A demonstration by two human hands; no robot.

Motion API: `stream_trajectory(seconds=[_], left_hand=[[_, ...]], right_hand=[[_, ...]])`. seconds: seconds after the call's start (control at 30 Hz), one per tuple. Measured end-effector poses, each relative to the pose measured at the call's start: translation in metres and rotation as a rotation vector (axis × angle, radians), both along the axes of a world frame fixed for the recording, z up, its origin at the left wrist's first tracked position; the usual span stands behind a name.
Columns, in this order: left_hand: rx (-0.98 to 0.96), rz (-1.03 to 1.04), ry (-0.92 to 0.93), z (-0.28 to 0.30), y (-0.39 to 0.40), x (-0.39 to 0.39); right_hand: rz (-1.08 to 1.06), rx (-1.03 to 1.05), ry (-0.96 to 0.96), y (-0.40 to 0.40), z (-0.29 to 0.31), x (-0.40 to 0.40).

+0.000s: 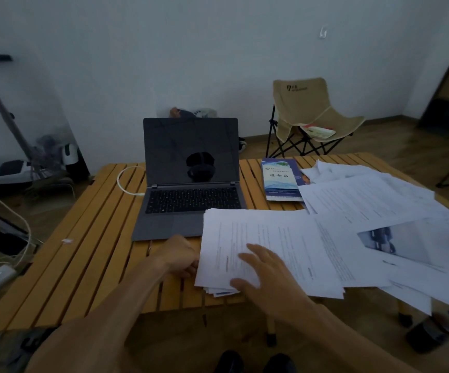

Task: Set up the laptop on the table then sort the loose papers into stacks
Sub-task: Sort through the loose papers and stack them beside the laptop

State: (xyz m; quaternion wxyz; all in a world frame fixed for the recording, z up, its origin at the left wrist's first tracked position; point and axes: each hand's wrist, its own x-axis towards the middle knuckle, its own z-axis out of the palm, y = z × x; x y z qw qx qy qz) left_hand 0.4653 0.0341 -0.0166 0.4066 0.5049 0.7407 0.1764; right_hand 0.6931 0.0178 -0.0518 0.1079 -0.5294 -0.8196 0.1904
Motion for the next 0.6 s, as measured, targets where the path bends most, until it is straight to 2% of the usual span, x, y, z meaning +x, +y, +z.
stream_trajectory(seconds=[0.1,0.2,0.37,0.6], left_hand=[[0.126,-0.068,0.152,-0.005,0.004,0.005],[0.104,-0.129,0.165,-0.007,0.005,0.013],[0.044,-0.162,0.124,-0.007,0.004,0.024],[0.047,-0.067,0.012,-0.004,-0.003,0.023]], right_hand=[[-0.041,0.027,-0.157,0.010,0.009,0.043],[0.119,-0.028,-0.302,0.005,0.005,0.063],[0.229,0.022,-0.327,0.008,-0.001,0.041],[0.341,0.112,-0.324,0.022,0.001,0.007]])
